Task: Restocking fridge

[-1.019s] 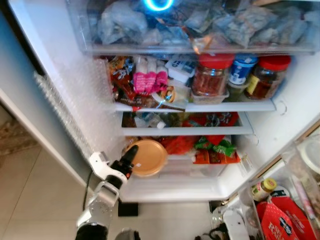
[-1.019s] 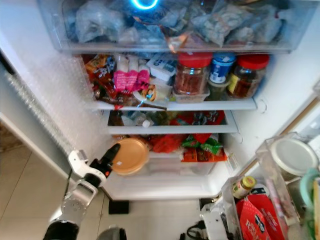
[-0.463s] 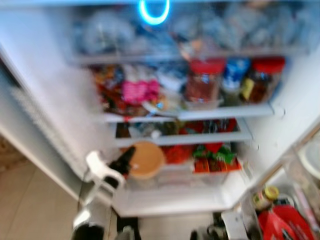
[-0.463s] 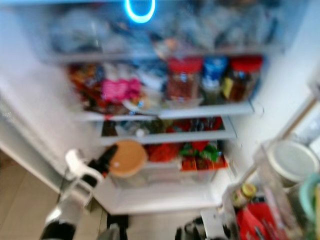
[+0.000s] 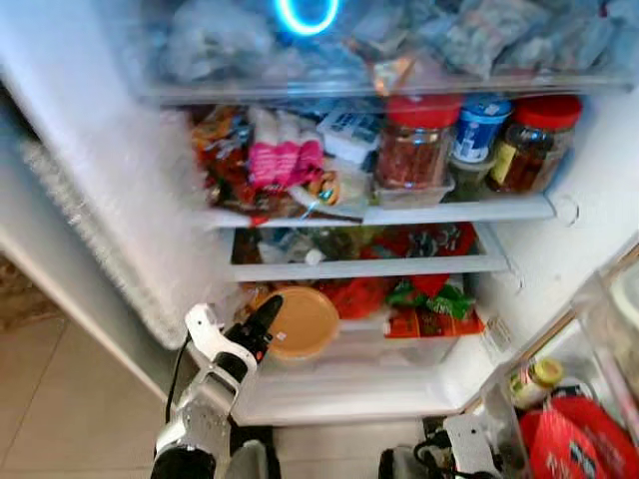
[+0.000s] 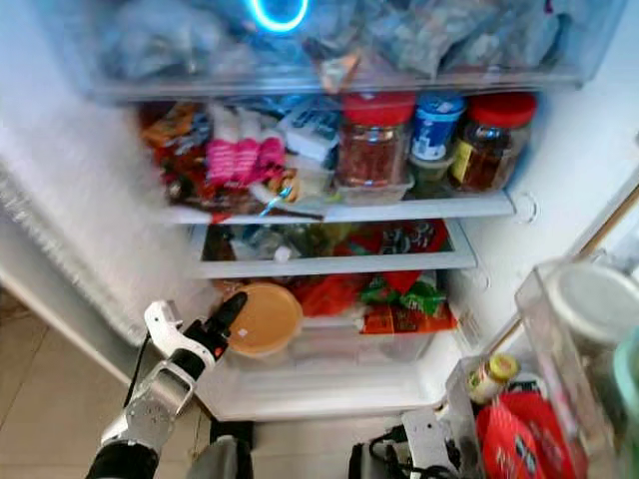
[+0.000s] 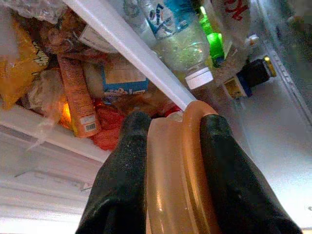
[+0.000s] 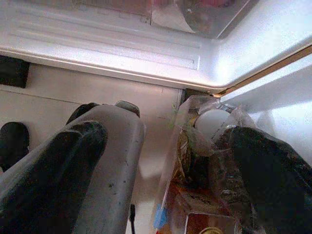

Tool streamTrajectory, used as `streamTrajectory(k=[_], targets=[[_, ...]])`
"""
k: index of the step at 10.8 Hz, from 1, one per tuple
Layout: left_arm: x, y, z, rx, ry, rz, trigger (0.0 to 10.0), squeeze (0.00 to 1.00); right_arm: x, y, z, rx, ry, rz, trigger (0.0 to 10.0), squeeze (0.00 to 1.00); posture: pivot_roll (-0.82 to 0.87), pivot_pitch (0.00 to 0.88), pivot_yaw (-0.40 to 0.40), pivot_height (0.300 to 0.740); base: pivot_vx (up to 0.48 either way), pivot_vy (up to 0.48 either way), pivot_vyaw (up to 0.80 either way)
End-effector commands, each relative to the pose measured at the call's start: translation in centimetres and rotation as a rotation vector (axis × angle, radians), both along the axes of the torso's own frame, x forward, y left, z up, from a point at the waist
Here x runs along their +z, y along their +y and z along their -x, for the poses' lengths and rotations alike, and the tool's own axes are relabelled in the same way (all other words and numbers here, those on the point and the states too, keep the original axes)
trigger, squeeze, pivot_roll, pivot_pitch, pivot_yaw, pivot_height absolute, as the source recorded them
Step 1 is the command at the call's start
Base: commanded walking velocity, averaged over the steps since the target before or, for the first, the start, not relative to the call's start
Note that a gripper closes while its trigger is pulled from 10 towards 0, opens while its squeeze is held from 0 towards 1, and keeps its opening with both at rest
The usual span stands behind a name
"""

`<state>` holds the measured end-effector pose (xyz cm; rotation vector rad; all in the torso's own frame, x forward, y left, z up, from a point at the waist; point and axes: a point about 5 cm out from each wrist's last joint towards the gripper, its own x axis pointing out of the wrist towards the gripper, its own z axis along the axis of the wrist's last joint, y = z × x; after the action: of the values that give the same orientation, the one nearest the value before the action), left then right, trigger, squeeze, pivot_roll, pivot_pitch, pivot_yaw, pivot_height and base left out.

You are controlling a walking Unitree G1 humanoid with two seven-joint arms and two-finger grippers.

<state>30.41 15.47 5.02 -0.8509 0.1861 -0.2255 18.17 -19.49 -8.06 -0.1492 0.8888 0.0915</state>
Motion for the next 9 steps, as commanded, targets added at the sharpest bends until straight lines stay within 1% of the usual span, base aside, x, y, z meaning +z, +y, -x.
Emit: streamTrajectory(k=[1, 2, 5, 9], targets=[[0.5, 0.0, -0.6, -0.006, -0.025, -0.01, 10.0, 0.0, -1.3, -0.2, 2.8, -0.014, 0.113, 0.008, 10.0, 0.0, -0.08, 0.129, 0.007, 0.62, 0.0, 0.0, 0.0], [0.6, 0.0, -0.8, -0.005, -0.027, -0.013, 10.0, 0.0, -1.3, -0.2, 2.8, -0.013, 0.114, 0.008, 10.0, 0.0, -0.08, 0.129, 0.007, 0.62, 0.0, 0.0, 0.0], [1.2, -0.5, -1.8, -0.037, -0.045, -0.01, 10.0, 0.0, -1.3, -0.3, 2.7, -0.011, 0.113, 0.012, 10.0, 0.0, -0.08, 0.128, 0.002, 0.62, 0.278, 0.0, 0.0], [1.3, -0.6, -2.1, -0.073, -0.054, -0.027, 10.0, 0.0, -1.3, -0.3, 2.7, -0.011, 0.113, 0.012, 10.0, 0.0, -0.08, 0.128, 0.002, 0.62, 0.302, 0.0, 0.0]])
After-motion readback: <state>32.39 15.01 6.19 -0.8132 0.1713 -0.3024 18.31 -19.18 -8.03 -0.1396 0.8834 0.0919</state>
